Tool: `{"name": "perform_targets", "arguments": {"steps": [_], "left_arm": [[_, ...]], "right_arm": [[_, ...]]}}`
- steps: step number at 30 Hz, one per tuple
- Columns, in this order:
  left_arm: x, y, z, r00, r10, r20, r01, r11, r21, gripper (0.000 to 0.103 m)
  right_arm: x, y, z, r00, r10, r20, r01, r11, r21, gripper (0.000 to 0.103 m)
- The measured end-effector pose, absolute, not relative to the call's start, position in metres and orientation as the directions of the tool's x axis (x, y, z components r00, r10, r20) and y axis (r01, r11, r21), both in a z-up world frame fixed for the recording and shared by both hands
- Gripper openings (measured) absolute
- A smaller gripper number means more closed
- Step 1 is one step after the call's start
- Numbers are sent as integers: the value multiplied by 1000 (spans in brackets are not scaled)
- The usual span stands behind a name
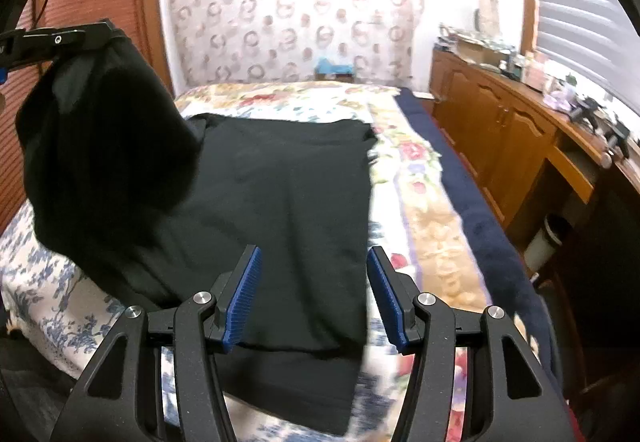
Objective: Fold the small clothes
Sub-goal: 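Grasp the folded shirt with the left gripper and lift it, then carry the shirt with the left gripper and release it on the bed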
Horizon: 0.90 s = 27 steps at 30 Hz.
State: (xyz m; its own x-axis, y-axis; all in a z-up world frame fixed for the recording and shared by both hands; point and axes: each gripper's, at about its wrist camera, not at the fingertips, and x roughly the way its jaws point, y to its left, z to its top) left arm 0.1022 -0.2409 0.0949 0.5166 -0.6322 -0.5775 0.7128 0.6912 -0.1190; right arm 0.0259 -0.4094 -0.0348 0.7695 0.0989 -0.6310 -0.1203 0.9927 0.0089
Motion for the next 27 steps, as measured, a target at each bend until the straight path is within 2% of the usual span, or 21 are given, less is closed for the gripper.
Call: {"name": "perform_targets", "arguments": {"steps": [3,6,7,14,27], "left_arm": [[107,-256,95,494,-640,-588,711,687,-150,5],[106,-259,92,486,-633,-602,712,687,-147,20],[106,-257,90,486,-631,-605,711,688,-146,21],[109,-216,68,536,-568,-625,655,747,-118,25],[94,-103,14,648,-427,-630,477,873,-102,27]], "right_arm": [[27,-418,-34,767,86,-636,-101,995,13,56],[26,-421,-36,763,83,-641,-98,995,12,56],[27,-422,-36,763,84,-641,-100,995,12,56],[34,-414,-35,765,110,-635,-130,991,15,56],[81,-348,-28,739,225,-635,-304,952,-17,56]]}}
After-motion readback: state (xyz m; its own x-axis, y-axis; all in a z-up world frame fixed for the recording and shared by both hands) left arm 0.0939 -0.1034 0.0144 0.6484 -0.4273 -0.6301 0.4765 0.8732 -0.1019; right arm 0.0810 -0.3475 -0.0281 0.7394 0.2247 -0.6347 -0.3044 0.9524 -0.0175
